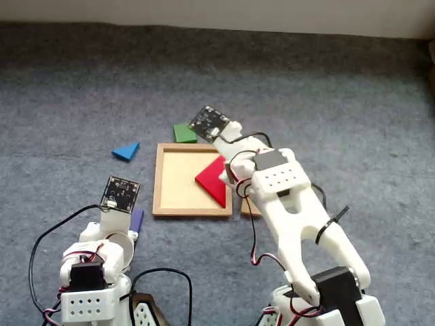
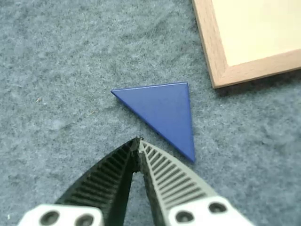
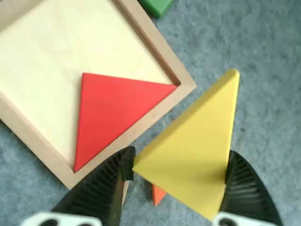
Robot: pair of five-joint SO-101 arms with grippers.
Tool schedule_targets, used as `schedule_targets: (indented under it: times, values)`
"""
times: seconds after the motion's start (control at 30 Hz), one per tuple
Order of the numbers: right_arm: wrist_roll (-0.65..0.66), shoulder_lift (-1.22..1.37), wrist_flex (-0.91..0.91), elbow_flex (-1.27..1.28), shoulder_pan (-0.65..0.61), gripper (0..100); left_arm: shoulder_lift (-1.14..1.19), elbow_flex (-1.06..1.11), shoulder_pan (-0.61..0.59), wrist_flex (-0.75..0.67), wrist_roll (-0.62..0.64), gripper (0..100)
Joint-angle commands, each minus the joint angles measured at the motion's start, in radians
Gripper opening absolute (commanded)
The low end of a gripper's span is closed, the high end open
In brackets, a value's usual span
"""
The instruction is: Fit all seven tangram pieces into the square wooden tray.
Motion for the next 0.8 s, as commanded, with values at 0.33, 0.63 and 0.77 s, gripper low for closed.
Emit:
schedule_targets:
  times: [0.33, 0.63, 0.77]
  values:
    - [0.017, 0.321, -0.168, -0.268, -0.153, 22.8, -0.025, 0.019, -0.004, 0.005, 0.003, 1]
    - [0.018, 0.378, -0.163, -0.349, -0.191, 23.3, -0.025, 0.019, -0.004, 0.005, 0.003, 1]
    - [0.017, 0.378, -0.162, -0.349, -0.213, 31.0, -0.025, 0.019, -0.004, 0.005, 0.003, 1]
